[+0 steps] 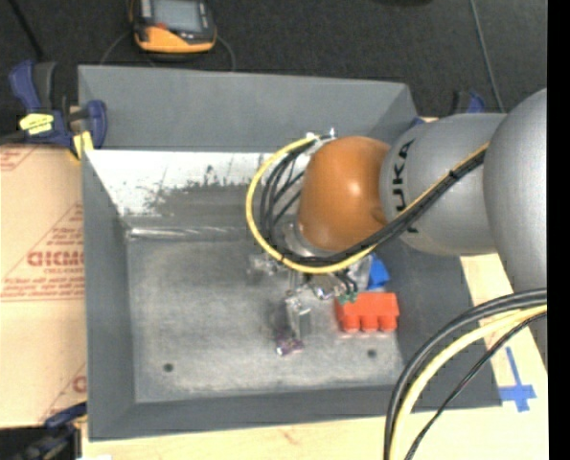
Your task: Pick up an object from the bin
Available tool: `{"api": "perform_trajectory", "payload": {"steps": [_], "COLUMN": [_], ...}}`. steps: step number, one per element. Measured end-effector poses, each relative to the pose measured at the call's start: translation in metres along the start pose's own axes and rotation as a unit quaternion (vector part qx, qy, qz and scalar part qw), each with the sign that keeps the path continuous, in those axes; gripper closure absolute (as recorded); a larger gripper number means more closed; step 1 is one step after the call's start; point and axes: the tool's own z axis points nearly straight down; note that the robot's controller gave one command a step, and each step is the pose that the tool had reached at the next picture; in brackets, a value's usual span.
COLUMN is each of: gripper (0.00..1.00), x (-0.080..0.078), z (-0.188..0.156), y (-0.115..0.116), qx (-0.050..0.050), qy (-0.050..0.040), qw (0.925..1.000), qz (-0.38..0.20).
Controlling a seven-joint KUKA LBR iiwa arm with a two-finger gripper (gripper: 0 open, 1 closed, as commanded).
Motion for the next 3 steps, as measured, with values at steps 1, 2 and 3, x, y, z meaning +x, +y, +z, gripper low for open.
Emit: {"api": "perform_trajectory", "payload": {"steps": [1, 2, 3], "gripper": [0.00, 1.00, 1.00], "x": [0.022, 0.021, 0.049], "z": [0.011, 0.010, -0.150], "y": [0.003, 0.004, 0.047], "qx": [0.002, 0.001, 0.003], "qy": [-0.0014, -0.0022, -0.0055], "qw": [0.9956, 0.9958, 0.9938], "qz": [-0.094, -0.092, -0.111]}}
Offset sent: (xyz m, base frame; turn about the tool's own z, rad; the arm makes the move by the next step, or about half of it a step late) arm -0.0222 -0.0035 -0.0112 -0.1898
